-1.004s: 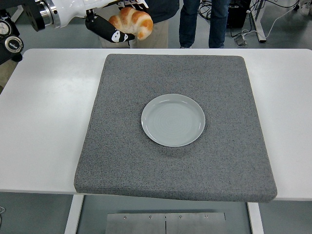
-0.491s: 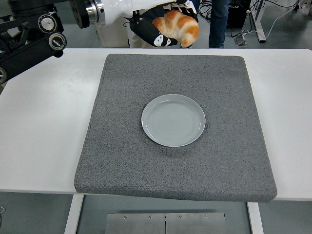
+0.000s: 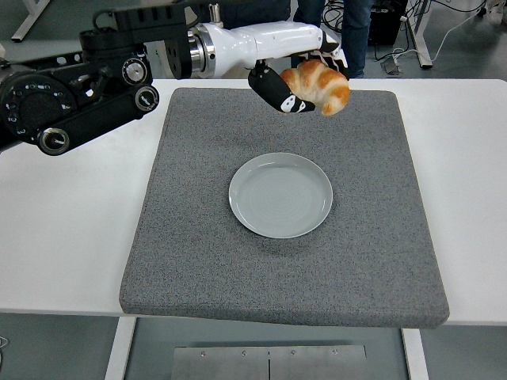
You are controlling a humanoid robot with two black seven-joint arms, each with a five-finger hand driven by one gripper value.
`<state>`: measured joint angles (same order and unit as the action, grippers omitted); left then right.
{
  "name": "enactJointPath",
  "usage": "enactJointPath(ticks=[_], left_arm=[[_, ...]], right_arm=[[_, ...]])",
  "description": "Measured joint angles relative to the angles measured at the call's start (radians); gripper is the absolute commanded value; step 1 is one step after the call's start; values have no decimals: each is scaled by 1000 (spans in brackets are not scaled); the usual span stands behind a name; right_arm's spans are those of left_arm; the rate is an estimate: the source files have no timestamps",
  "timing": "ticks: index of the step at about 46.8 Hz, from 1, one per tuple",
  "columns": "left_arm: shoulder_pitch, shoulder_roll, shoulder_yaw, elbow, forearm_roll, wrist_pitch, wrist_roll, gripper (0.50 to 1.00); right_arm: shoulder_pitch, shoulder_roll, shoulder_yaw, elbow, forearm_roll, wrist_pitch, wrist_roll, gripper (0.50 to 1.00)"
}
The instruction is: Place the bread on the plate
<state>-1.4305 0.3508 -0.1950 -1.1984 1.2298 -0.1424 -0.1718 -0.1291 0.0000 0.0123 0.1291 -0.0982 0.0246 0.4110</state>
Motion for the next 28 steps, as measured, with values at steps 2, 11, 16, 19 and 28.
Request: enactJointPath(ticks=[2, 11, 16, 19, 28], left_arm=[[5, -1, 2, 0, 1, 1, -1, 500], [37, -32, 31, 21, 73, 14, -20, 500], [73, -73, 39, 41, 118, 35, -30, 500], [88, -97, 39, 55, 128, 43, -31, 500], [133, -135, 52, 112, 165, 66, -31, 500]], right_arm=[[0, 0, 0, 0, 0, 0, 0, 1000], [0, 0, 0, 1, 0, 0, 0, 1000], [0, 0, 0, 1, 0, 0, 0, 1000], [0, 0, 0, 0, 0, 0, 0, 1000], [0, 0, 0, 0, 0, 0, 0, 1000]])
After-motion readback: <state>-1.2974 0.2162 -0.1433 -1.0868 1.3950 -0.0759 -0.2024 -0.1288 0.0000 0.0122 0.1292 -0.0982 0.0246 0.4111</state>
